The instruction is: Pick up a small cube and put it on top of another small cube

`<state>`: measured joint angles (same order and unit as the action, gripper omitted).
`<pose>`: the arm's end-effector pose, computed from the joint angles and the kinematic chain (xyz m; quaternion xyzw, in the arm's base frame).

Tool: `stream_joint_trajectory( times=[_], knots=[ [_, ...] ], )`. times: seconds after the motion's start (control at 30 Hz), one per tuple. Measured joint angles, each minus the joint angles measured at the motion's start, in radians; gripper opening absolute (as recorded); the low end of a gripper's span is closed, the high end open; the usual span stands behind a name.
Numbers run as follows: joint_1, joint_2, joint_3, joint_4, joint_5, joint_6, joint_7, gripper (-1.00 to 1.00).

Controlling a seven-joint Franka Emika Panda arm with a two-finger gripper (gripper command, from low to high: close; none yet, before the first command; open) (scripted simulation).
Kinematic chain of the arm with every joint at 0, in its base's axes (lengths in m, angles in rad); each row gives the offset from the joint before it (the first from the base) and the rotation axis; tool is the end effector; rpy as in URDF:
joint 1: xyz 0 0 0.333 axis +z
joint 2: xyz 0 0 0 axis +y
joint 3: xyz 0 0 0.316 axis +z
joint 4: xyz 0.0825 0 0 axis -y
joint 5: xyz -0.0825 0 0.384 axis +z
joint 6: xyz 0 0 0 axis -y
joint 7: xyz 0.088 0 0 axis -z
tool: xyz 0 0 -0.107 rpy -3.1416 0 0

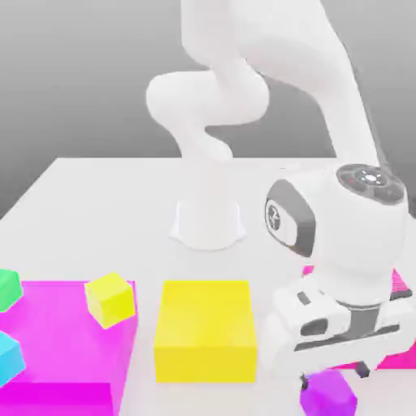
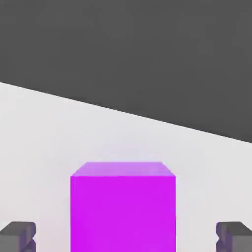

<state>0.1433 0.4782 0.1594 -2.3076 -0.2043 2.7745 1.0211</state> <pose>0.4894 0.1674 0.1399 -0.9631 0.2692 -0.0003 0.0003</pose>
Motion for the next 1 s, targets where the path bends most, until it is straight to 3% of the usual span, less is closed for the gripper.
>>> stream_joint_trajectory(
  times=[0.23,0.4,0.9,1.0],
  knots=[
    [0.000,0.002,0.000,0.000,-0.001,0.001,0.001,-1.00],
    [-0.044,-0.143,0.028,-0.021,0.067,-0.121,-0.021,-1.00],
    [-0.321,-0.298,-0.342,0.132,0.242,-0.421,0.491,-1.00],
    [-0.381,-0.237,-0.400,0.152,0.291,-0.385,0.573,-1.00]
  ],
)
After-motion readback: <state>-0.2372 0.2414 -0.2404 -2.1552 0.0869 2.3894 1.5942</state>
